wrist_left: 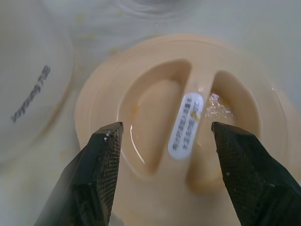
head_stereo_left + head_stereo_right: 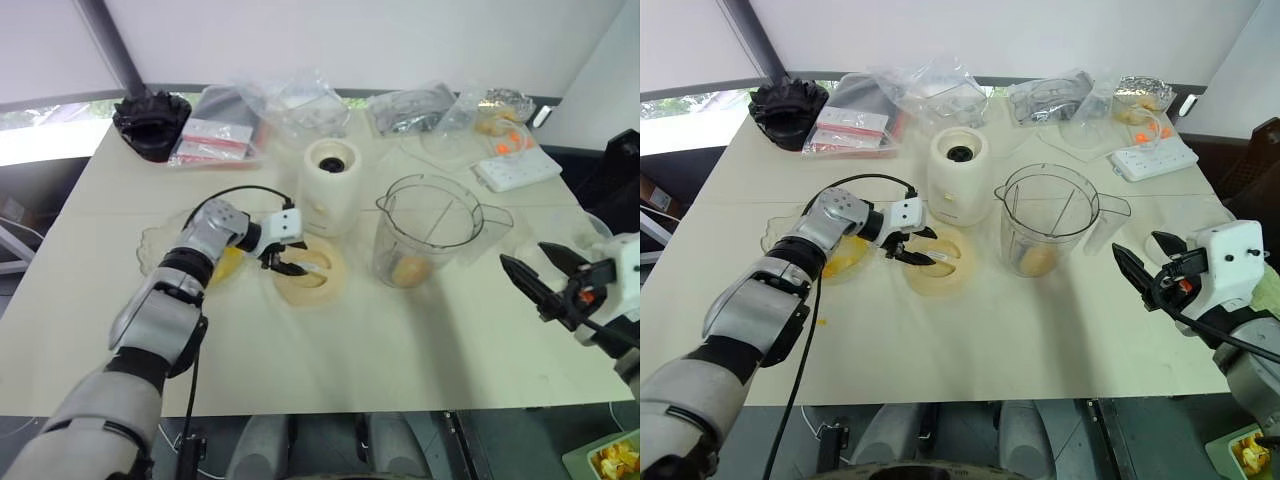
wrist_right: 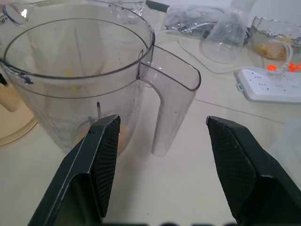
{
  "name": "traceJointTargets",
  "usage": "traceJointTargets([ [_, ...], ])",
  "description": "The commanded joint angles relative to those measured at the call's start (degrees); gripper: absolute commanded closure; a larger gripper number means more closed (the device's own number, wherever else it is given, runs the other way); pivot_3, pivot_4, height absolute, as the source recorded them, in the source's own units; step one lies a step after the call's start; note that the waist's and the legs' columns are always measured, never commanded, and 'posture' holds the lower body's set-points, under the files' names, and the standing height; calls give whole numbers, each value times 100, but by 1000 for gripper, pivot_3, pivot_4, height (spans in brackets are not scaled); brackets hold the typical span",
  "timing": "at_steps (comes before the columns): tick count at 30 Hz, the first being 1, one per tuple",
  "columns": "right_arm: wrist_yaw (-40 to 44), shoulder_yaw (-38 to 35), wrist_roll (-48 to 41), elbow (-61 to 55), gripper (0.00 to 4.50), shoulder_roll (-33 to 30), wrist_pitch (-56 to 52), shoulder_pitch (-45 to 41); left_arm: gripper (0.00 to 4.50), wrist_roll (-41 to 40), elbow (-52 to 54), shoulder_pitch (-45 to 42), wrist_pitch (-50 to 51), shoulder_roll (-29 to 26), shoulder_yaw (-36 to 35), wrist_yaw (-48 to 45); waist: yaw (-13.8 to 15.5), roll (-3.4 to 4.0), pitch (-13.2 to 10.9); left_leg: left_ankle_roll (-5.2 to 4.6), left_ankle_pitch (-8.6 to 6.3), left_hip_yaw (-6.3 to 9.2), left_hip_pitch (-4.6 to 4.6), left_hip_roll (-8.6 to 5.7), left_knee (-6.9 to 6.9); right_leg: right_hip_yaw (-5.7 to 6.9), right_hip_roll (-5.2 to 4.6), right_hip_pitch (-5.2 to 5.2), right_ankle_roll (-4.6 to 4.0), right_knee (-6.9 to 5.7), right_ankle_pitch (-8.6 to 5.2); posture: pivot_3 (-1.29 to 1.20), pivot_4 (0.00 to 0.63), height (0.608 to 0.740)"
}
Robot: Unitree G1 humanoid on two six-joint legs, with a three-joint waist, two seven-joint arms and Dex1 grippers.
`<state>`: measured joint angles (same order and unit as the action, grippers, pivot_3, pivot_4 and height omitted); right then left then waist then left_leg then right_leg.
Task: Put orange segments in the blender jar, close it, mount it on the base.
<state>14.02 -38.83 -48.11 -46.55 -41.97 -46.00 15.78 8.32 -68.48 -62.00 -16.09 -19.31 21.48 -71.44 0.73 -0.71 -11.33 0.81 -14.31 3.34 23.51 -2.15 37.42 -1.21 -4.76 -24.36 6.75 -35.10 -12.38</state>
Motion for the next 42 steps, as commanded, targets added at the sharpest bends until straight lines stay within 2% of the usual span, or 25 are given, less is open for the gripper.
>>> traceJointTargets([
  [1,-105,-210,-53,-217,1455,19,9,-16,1377,255,-164,-224,-232,80,-3,164,-8,-3,-2,0,0,0,-1,0,2,0,1,0,-1,-1,1,0,150,740],
  [11,-233,-163,43,-93,1455,18,25,-126,1377,946,-623,-367,-64,438,166,470,4,-10,3,0,0,1,-3,-3,10,1,6,4,0,-10,4,0,150,740],
  [14,-291,-24,208,-51,1455,73,50,-136,2222,1058,-664,-381,-22,493,165,439,3,-9,5,0,0,1,-5,-2,18,2,7,10,0,-13,4,0,150,740],
  [18,-443,325,515,112,1455,375,198,-176,4204,1082,-659,-368,-36,533,115,289,2,-17,11,0,0,5,-7,1,39,5,8,22,-4,-16,5,0,150,740],
  [21,-524,743,799,474,1455,843,481,-325,4245,1056,-636,-350,10,557,47,317,-3,-18,13,0,0,7,-11,7,50,8,8,31,-14,-16,1,0,150,740],
  [27,-449,1398,1458,1271,1455,1271,1018,-725,4245,912,-582,-301,111,497,-201,385,-5,-14,15,0,0,4,-10,3,54,6,6,32,-1,-16,12,0,150,740],
  [34,-374,1752,1938,1806,1455,1453,1398,-1149,4245,665,-353,-183,93,344,-498,234,-19,-14,15,0,0,6,-9,-1,53,7,11,23,1,-32,13,0,150,740],
  [42,-260,1930,2102,2077,1455,1520,1469,-1520,4245,495,-3,20,100,224,-646,57,-15,-14,14,0,0,6,-8,-3,53,6,11,20,1,-37,14,0,150,740],
])
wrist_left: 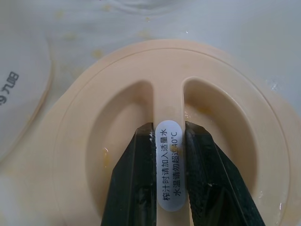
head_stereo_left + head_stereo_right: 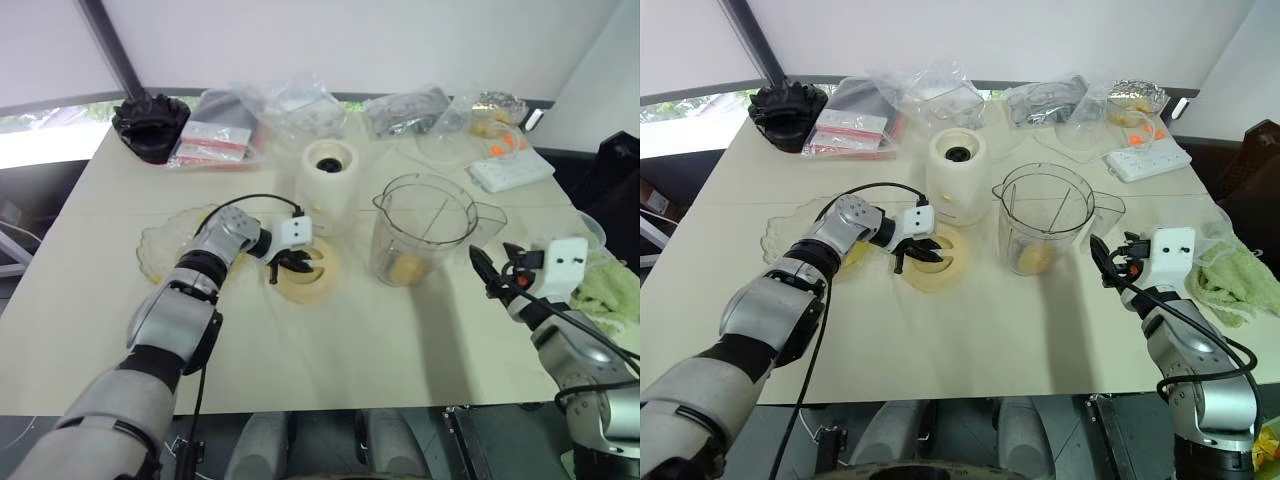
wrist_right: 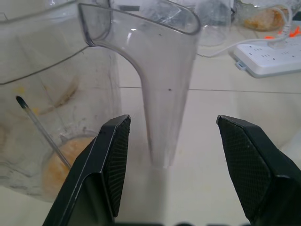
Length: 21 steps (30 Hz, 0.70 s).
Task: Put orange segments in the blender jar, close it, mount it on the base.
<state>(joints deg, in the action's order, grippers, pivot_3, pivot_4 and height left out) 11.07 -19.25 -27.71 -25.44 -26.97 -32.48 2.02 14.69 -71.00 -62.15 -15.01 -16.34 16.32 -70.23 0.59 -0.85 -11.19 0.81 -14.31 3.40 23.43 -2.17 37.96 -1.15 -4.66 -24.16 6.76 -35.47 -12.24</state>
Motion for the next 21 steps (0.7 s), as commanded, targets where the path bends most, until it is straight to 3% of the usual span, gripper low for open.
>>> traceJointTargets([
  [1,39,8,89,32,1455,32,124,-218,4245,-158,295,67,-8,-92,-128,-93,-1,0,0,0,0,0,0,0,0,0,0,0,0,-1,0,0,150,740],
  [15,-23,251,652,1096,1455,367,591,-1079,4245,-499,1137,329,274,-166,-289,-326,-15,2,0,0,0,0,0,-3,0,0,1,-3,0,-6,1,0,150,740],
  [19,-10,283,720,1165,3339,441,663,-1164,4245,-791,1944,517,603,-321,-383,-565,-38,3,-1,0,0,1,0,-2,0,-1,1,-8,0,-13,1,0,150,740],
  [21,-4,293,746,1161,3544,469,682,-1166,4245,-986,2381,611,891,-401,-445,-684,-43,3,-1,0,0,1,0,-2,0,-1,1,-9,0,-17,1,0,150,740],
])
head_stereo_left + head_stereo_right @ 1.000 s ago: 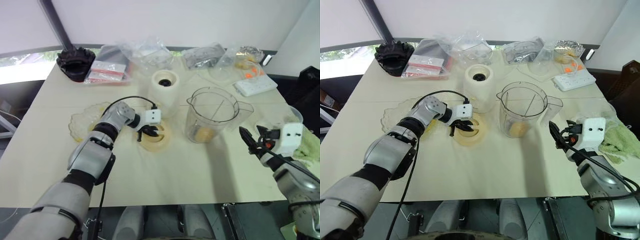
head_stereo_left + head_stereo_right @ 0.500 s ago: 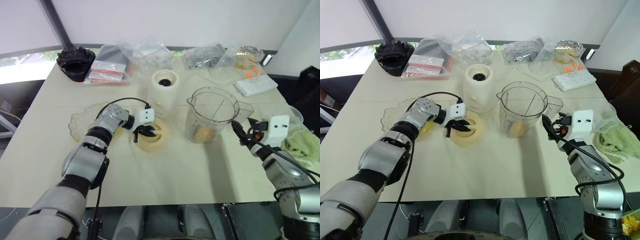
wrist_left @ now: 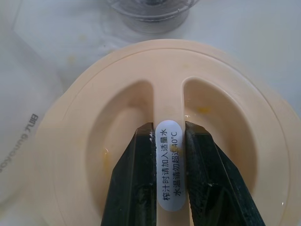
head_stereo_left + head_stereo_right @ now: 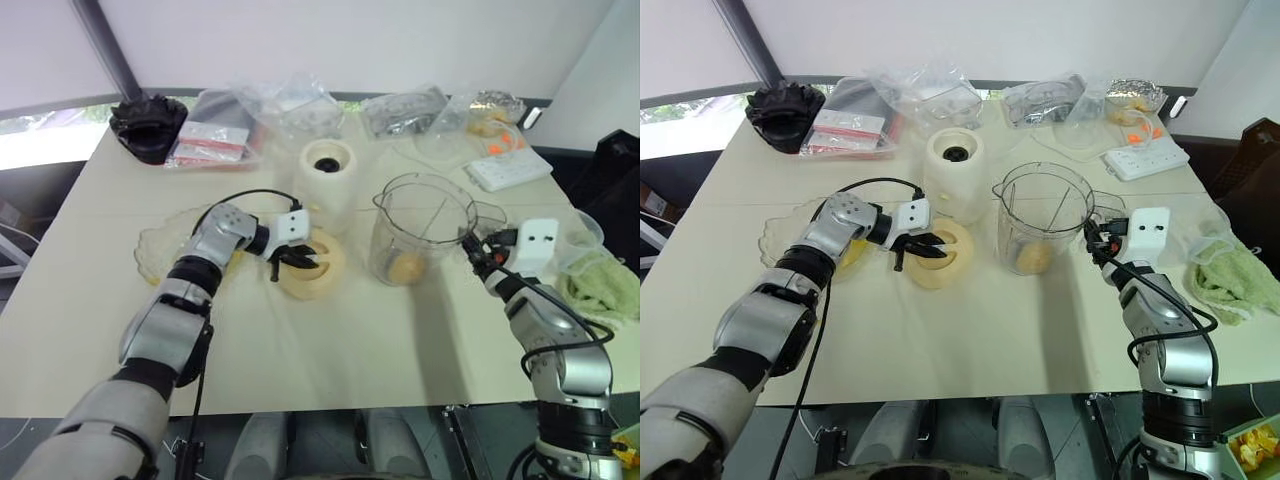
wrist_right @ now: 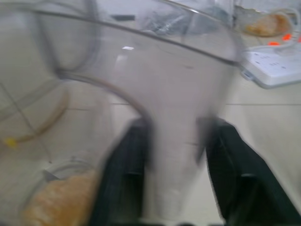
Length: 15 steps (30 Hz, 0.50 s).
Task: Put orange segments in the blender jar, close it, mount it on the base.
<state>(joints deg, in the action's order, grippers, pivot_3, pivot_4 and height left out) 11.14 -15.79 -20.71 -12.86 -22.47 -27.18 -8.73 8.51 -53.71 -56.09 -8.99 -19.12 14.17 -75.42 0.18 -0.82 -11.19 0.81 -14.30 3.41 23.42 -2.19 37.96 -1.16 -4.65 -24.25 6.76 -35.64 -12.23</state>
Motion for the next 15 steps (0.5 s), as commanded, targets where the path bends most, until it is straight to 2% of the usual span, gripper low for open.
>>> traceJointTargets([
  [1,-12,-51,59,-97,3544,34,159,-94,4245,-463,868,49,435,-166,-262,-218,1,0,0,0,0,-1,-1,0,0,-1,0,0,0,-3,0,0,150,740],
  [4,-38,-28,120,-89,3544,94,188,-105,4245,-781,1667,160,949,-389,-398,-393,-30,0,0,0,0,0,-2,2,0,-3,0,0,0,-5,0,0,150,740],
  [8,10,180,94,-427,3544,232,89,-128,4245,-1603,2931,-95,2256,-1156,-943,-762,-134,-1,-9,1,1,3,0,3,0,-7,0,-16,-1,-26,-1,0,150,740],
  [15,123,758,27,-982,3544,474,-198,-210,4245,-2085,2852,-1164,3039,-1606,-1318,-577,-124,2,-10,2,2,3,-5,3,0,-12,7,-24,-3,-46,-3,0,150,740],
])
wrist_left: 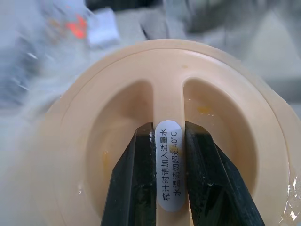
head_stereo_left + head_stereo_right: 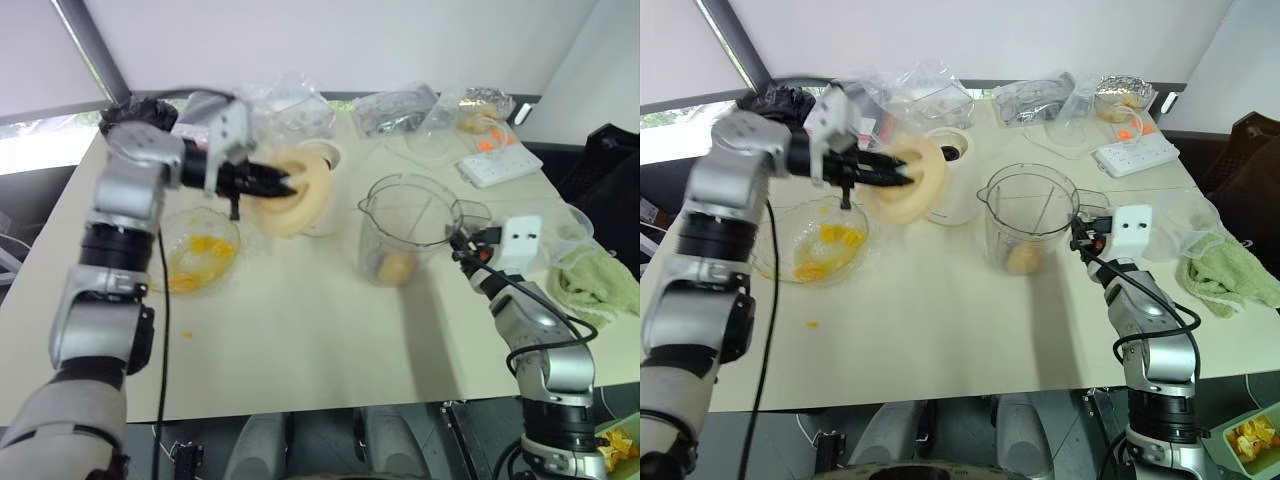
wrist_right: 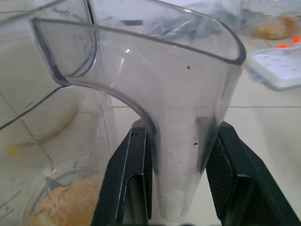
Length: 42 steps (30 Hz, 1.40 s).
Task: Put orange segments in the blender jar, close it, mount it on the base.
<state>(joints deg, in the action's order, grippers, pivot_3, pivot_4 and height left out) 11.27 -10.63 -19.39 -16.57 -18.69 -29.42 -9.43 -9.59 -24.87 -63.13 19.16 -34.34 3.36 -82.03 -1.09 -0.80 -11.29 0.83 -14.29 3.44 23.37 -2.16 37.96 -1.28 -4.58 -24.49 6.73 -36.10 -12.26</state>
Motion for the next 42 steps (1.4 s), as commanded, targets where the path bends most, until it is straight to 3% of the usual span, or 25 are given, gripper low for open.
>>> traceJointTargets([
  [1,116,363,-82,-650,3544,146,2,-150,4245,-350,-83,-627,287,-89,-276,89,8,-1,-1,0,0,-1,0,-1,1,-1,-1,0,0,0,0,0,150,740],
  [8,138,961,83,-668,3544,455,-4,-186,4245,-594,-268,-1239,341,219,-146,32,15,-1,-1,0,0,-2,4,-4,2,0,-4,0,4,3,-2,0,150,740],
  [16,70,1536,875,-181,3544,494,398,-327,4245,-749,222,-1136,414,752,228,-208,-21,-1,-2,2,1,-6,3,-6,2,-2,-2,0,3,2,-2,0,150,740],
  [23,-32,1794,1684,7,3544,165,656,-438,4245,-770,831,-721,687,638,517,-383,-2,1,-1,10,6,-5,-2,-4,3,-4,1,1,2,-1,-2,0,150,740],
  [34,-12,1683,1789,-44,3544,-11,553,-522,4245,-487,1379,-398,1146,-16,1058,-567,26,1,0,14,9,-4,-1,-4,7,-5,-1,6,1,0,-2,0,150,740],
  [42,22,1705,1760,-8,3544,24,573,-532,4245,80,1357,71,579,65,1676,-329,36,6,12,14,9,-4,-5,-4,7,-4,-3,12,1,1,-2,0,150,740],
])
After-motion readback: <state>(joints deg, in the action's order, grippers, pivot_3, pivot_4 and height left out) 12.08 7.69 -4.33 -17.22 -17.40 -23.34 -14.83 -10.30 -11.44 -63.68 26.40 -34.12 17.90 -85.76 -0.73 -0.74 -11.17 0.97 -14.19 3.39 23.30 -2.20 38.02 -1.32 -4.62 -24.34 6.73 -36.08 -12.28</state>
